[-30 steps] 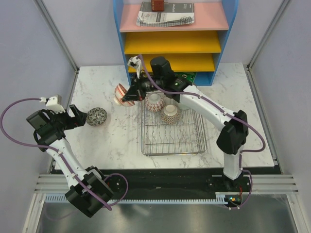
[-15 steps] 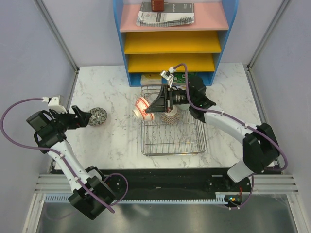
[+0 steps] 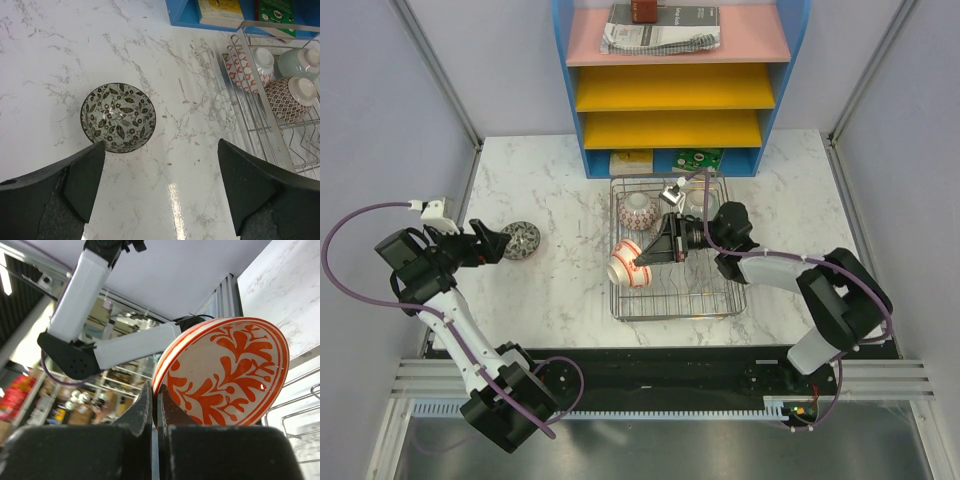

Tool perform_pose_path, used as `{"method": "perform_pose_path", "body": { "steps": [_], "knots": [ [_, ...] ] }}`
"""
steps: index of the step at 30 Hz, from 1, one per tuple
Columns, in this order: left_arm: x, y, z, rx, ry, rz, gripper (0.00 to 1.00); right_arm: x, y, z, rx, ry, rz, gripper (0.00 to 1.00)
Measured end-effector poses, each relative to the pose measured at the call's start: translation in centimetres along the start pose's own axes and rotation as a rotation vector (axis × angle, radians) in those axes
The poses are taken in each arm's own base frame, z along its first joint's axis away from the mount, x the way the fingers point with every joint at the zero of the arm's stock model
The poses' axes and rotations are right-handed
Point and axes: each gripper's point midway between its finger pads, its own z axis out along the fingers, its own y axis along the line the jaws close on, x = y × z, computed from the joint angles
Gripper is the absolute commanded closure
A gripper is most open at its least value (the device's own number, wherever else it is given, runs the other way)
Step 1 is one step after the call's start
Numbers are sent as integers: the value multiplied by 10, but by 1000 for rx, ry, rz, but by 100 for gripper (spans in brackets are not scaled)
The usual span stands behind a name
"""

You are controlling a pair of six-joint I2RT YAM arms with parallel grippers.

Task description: Load the bowls into the dish rack

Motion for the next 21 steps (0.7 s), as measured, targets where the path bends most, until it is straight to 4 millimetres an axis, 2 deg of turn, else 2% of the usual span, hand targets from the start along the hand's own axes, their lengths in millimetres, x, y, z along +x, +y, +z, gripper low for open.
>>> {"method": "perform_pose_path", "body": {
  "steps": [3,8,14,21],
  "knots": [
    [0,0,0,1,0,4,0,-1,-12,2,-3,-28,126,100],
    [0,0,0,2,0,10,0,-14,-20,6,-4,-104,250,100],
    [-1,-3,0,22,-5,10,0,-25,-34,6,15,-179,300,100],
    [-1,-4,0,28,-6,10,0,-30,-56,-6,69,-263,277,100]
  ]
}}
